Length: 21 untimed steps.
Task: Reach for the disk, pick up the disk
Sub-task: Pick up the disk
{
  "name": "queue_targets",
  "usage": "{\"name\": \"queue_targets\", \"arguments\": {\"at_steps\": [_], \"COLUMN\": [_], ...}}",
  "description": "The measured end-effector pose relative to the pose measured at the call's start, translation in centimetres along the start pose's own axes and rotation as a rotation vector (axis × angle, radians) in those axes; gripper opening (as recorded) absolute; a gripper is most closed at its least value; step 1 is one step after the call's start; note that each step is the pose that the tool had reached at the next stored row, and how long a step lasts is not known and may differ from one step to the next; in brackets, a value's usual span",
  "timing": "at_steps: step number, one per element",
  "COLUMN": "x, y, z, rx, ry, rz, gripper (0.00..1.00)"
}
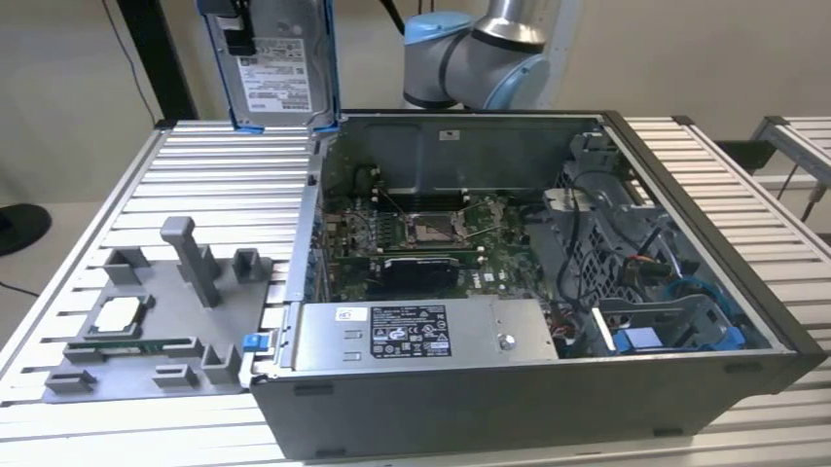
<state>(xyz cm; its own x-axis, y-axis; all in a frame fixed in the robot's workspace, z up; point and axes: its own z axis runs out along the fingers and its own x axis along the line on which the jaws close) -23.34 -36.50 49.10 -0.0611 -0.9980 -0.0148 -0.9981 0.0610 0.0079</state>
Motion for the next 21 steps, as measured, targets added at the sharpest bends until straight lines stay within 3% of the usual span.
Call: {"name": "queue_targets", "arguments": {"at_steps": [21], "x": [-0.36], "y": [-6.66], "z": [-0.05], "rx": [-0.0054], "ry": [0.0003], "rz": [0.0], "gripper": [0.0]}}
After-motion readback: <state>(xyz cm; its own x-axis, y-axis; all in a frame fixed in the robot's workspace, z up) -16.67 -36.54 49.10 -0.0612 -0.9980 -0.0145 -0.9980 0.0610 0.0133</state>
